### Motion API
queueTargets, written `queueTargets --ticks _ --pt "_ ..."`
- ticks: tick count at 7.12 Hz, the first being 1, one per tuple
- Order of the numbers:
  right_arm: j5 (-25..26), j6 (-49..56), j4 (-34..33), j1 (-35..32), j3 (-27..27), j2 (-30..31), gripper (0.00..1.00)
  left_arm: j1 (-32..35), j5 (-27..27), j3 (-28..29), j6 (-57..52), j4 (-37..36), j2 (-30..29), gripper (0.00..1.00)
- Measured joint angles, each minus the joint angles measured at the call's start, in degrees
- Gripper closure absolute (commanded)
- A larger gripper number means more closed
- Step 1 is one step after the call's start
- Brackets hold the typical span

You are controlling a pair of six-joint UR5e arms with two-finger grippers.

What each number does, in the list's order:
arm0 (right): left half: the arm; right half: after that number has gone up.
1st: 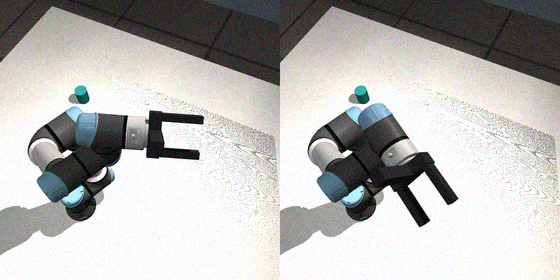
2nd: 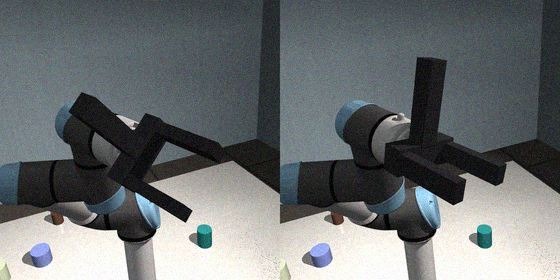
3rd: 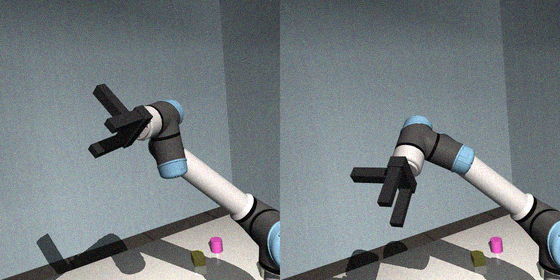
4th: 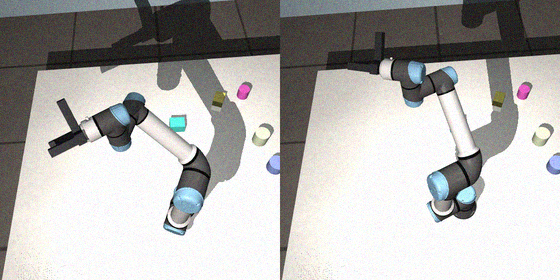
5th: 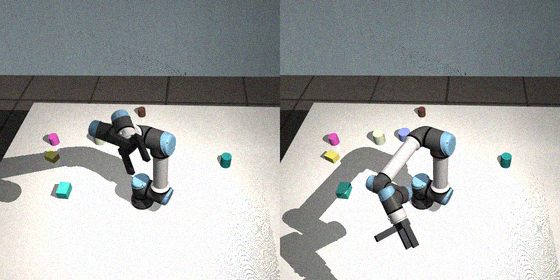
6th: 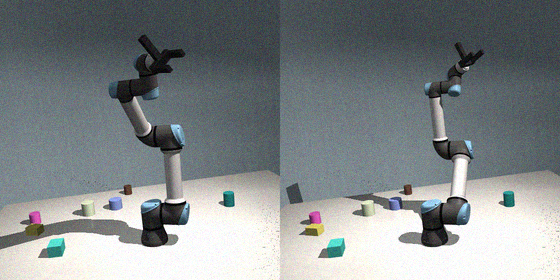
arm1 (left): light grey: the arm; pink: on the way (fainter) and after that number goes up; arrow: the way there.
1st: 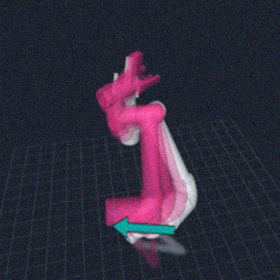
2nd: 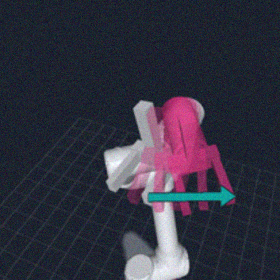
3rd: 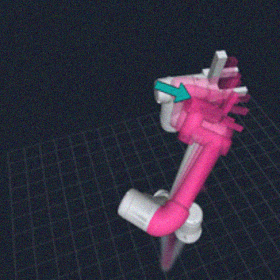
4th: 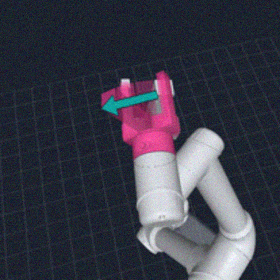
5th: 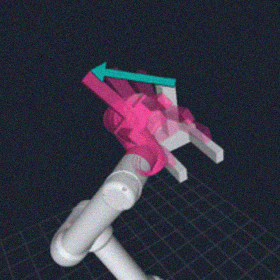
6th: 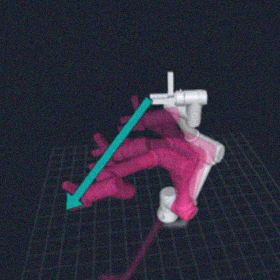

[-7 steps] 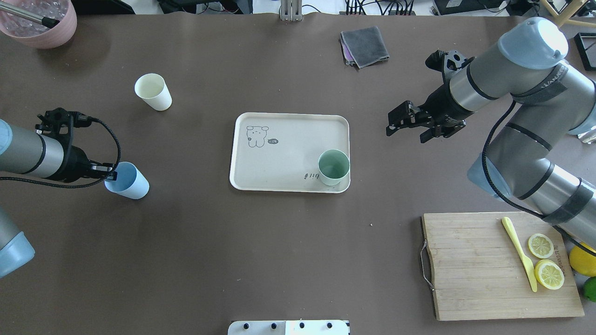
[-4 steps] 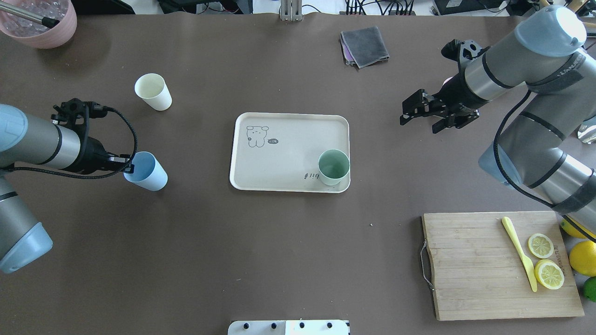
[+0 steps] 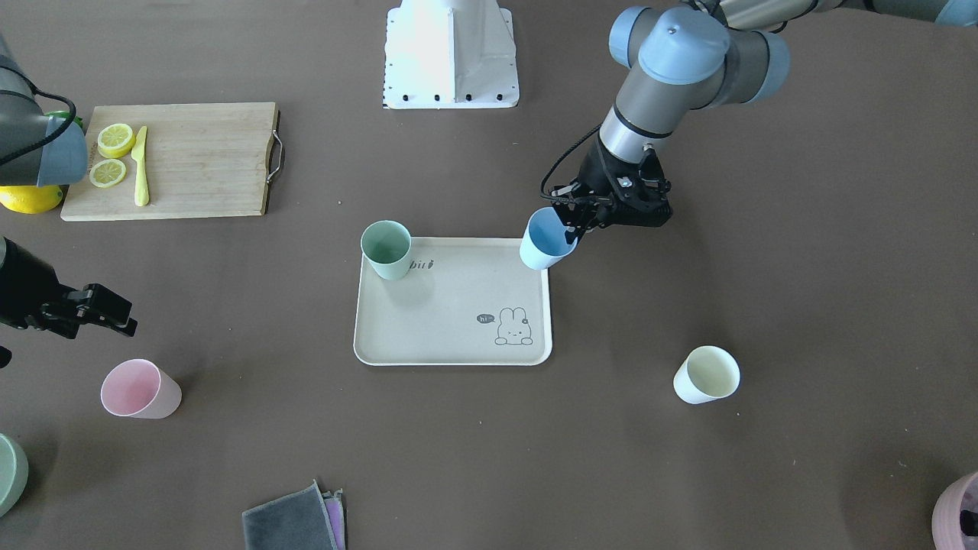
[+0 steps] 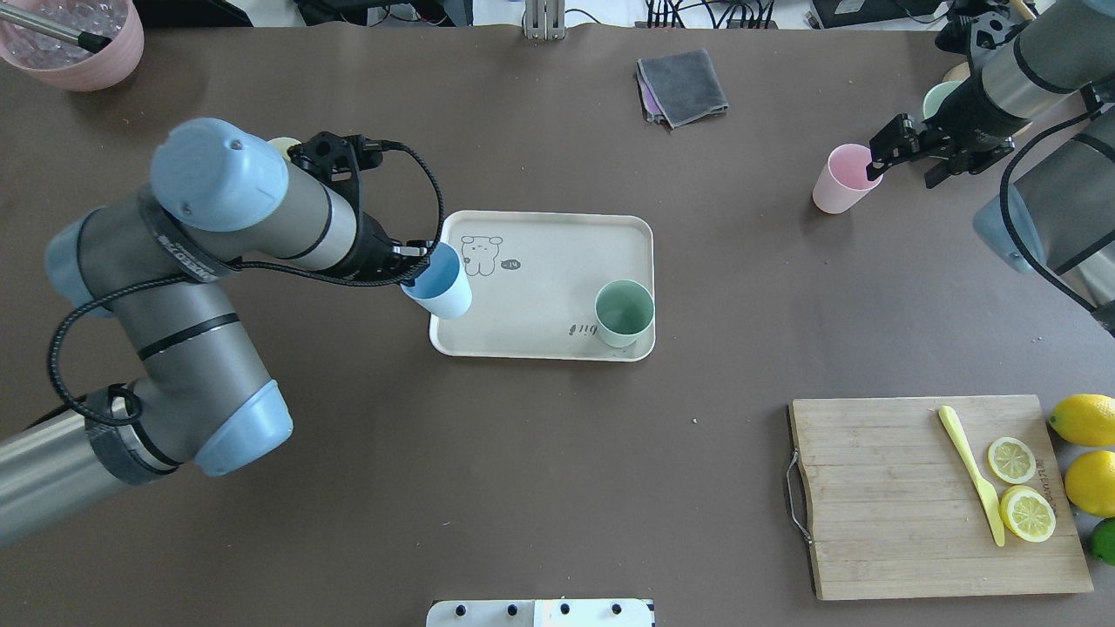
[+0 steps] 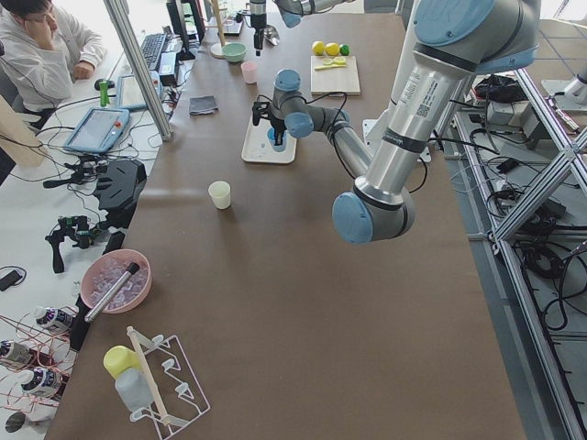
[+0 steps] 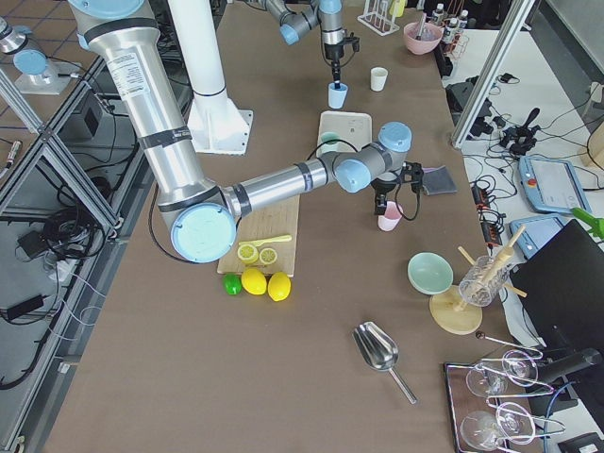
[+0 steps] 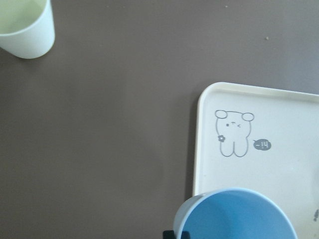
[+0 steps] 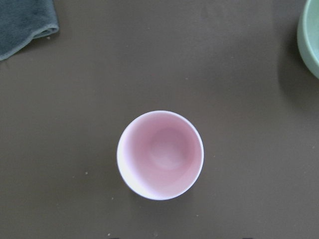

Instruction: Place all cups on tray

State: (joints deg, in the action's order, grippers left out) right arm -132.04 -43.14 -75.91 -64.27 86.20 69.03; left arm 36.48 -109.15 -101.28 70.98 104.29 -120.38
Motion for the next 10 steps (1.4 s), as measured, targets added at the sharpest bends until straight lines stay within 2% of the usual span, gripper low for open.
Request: queueTargets --ticks 2,3,4,5,6,7,10 --pt "1.58 0.29 0.06 -0.13 -6.97 -3.01 0.21 -4.08 5.17 3.94 0.34 -0.22 -3.42 1.0" --pt "1.73 0.07 0.35 0.06 -9.04 -3.99 0.22 -5.31 6.87 5.02 0.34 -0.22 -4.21 0.56" --pt "1.77 -0.14 0.75 0.4 -10.32 -4.6 0.26 -6.07 7.97 5.41 0.35 -0.25 -4.88 0.03" --pt "1.78 -0.54 1.32 0.7 -11.54 -5.2 0.41 -6.32 8.43 5.48 0.26 -0.28 -5.27 0.02" --pt "1.78 -1.16 2.21 1.04 -12.66 -5.67 0.73 -5.58 8.45 5.34 -0.4 -0.32 -5.22 0.02" --pt "1.77 -1.77 3.05 1.42 -13.54 -5.94 1.0 -2.91 6.9 5.03 -3.68 -1.56 -5.07 0.02" --pt "1.46 -3.97 3.69 3.55 -12.71 -6.26 1.0 12.88 -3.77 5.41 -25.1 -7.96 -2.69 0.02"
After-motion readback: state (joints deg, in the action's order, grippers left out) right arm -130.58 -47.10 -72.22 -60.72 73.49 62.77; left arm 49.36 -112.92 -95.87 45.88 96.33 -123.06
